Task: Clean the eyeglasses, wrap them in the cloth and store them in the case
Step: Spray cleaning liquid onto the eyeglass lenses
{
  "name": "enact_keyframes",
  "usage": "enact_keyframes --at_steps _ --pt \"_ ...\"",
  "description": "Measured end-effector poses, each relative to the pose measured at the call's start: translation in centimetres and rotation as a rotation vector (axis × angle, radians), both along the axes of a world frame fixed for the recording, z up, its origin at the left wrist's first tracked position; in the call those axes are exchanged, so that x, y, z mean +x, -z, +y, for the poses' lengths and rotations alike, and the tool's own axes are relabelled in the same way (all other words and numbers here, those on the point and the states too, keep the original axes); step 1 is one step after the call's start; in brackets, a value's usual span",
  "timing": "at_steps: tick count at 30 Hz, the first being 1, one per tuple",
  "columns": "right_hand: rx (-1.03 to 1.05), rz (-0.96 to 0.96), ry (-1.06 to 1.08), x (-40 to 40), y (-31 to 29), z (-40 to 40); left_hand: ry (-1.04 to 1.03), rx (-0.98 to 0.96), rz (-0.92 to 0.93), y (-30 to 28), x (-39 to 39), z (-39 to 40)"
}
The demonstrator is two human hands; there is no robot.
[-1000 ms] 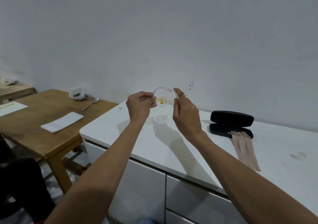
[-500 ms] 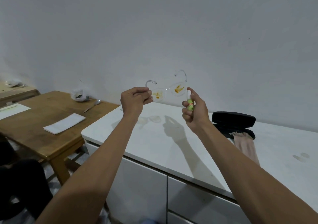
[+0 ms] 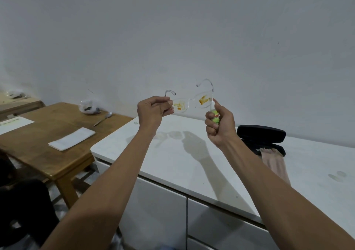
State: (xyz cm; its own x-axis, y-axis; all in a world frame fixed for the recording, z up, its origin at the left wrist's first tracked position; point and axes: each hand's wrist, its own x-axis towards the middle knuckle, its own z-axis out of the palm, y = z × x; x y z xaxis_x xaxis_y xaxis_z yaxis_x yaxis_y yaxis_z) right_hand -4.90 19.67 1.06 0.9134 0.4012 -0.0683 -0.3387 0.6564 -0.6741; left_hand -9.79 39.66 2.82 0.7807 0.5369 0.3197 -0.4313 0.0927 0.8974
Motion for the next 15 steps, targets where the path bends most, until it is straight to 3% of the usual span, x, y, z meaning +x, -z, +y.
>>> enact_keyframes --at_steps 15 --pt "-0.056 -0.014 -0.119 -0.8 0.9 4.0 0.037 -0.017 -0.025 -0.7 0.1 -1.4"
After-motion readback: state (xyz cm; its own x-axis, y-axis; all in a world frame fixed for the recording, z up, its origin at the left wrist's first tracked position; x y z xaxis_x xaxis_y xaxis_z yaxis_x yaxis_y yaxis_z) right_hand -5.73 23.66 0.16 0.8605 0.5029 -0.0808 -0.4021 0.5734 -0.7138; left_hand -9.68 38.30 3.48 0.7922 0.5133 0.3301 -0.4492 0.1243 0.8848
